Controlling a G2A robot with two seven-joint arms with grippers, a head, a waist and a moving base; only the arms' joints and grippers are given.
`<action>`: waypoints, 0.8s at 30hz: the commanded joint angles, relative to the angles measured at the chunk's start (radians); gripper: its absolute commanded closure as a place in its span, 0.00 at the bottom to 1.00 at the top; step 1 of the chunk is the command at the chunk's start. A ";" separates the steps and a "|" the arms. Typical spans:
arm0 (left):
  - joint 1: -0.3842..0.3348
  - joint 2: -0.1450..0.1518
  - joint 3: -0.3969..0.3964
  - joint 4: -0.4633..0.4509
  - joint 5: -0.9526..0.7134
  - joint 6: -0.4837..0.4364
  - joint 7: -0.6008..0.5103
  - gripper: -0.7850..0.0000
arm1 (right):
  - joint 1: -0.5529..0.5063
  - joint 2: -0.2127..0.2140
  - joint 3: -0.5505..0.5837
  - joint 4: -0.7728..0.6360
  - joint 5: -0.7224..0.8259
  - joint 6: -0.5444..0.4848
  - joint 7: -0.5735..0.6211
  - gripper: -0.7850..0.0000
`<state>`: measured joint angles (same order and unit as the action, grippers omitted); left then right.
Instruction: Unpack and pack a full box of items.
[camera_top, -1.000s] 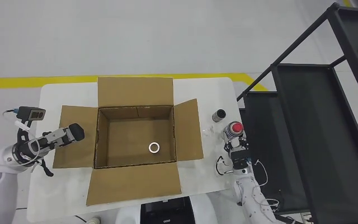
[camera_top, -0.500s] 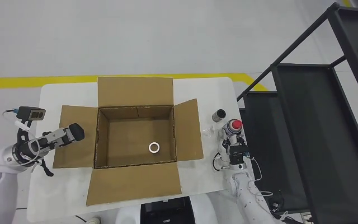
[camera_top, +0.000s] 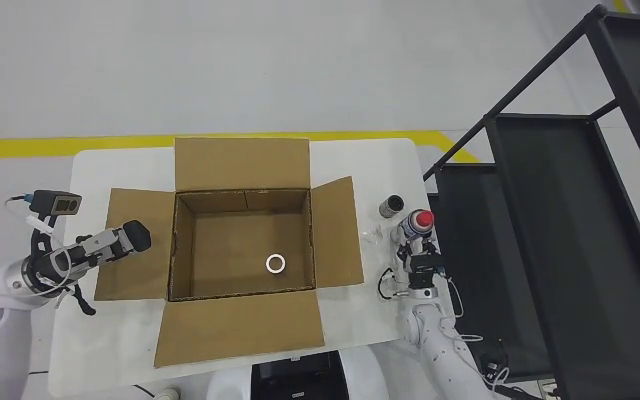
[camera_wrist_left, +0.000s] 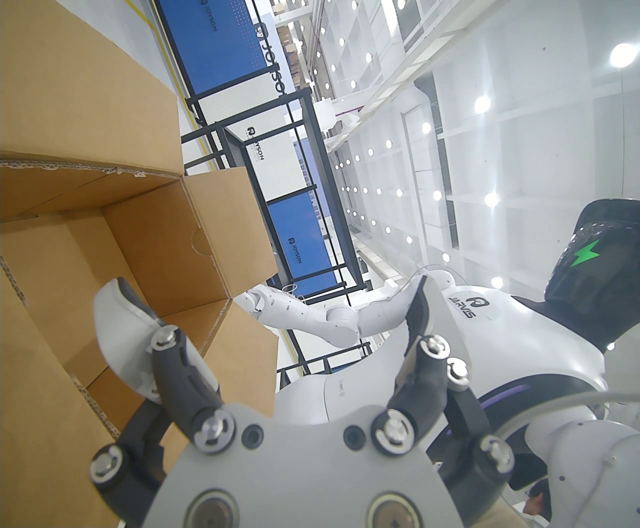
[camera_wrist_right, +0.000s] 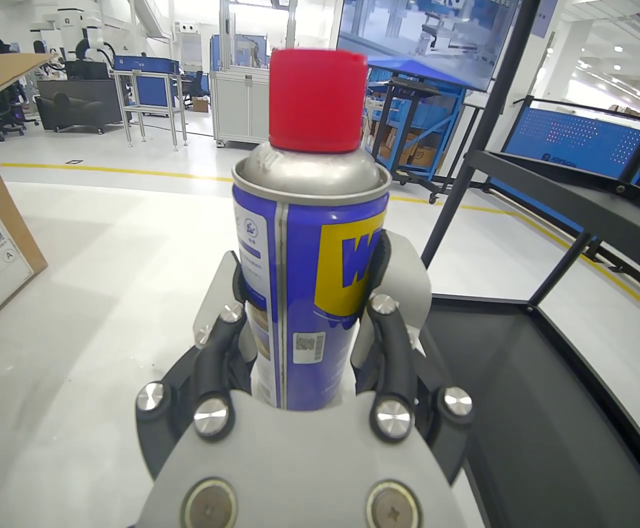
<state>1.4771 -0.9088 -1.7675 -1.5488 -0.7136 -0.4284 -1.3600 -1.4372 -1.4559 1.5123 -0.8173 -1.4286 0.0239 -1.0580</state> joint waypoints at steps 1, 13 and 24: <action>0.000 0.000 0.000 0.000 0.000 0.000 0.000 0.00 | 0.008 0.000 -0.002 0.013 0.005 -0.001 0.001 1.00; 0.000 0.000 0.000 0.000 0.000 0.000 0.000 0.00 | 0.031 0.001 -0.010 0.060 0.035 -0.012 -0.008 0.00; 0.000 0.000 0.000 0.000 0.000 0.000 0.000 0.00 | -0.117 0.025 0.030 -0.135 0.015 -0.081 -0.123 0.00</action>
<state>1.4771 -0.9088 -1.7675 -1.5488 -0.7136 -0.4284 -1.3600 -1.5274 -1.4341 1.5348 -0.9165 -1.4061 -0.0502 -1.1736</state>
